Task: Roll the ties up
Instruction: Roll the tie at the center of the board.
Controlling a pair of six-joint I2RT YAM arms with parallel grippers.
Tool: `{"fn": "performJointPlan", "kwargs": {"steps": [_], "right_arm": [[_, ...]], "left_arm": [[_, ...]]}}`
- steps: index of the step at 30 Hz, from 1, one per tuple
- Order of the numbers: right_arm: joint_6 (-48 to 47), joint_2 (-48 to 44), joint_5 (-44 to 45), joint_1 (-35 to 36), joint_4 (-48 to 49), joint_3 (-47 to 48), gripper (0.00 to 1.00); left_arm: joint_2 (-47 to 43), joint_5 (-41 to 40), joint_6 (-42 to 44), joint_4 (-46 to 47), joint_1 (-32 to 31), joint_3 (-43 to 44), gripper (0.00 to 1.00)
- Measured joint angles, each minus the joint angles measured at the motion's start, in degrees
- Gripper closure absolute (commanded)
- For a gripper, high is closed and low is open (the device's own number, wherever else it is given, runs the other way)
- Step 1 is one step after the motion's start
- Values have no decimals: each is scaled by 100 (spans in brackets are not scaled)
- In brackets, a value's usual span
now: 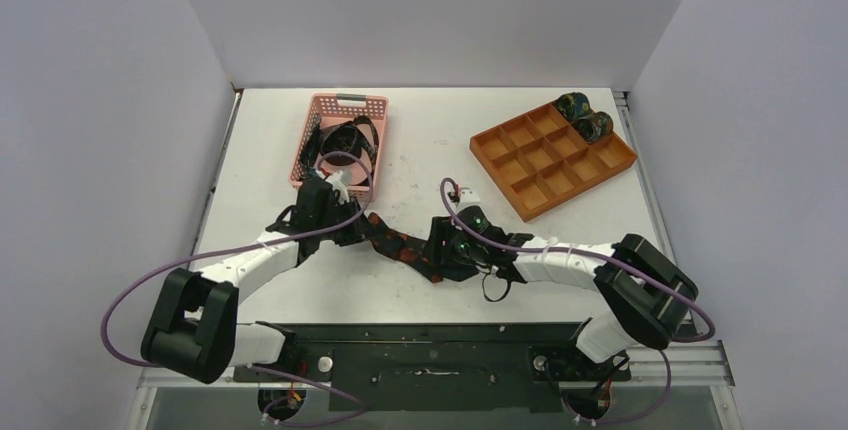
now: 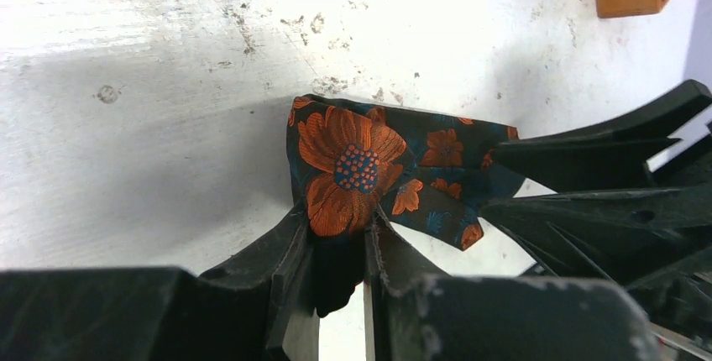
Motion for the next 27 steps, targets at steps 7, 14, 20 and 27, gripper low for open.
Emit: {"fn": "performJointPlan", "kwargs": {"steps": [7, 14, 20, 27], "right_arm": [[-85, -188, 254, 4, -199, -289, 45], [-87, -367, 404, 46, -229, -476, 45], [-68, -640, 601, 129, -184, -813, 46], [26, -787, 710, 238, 140, -1088, 46]], "left_arm": [[-402, -1799, -101, -372, -881, 9, 100], [-306, -3698, -61, -1329, -1849, 584, 100], [59, -4946, 20, -2153, -2306, 1241, 100], [649, -6083, 90, -2922, -2787, 1880, 100]]}}
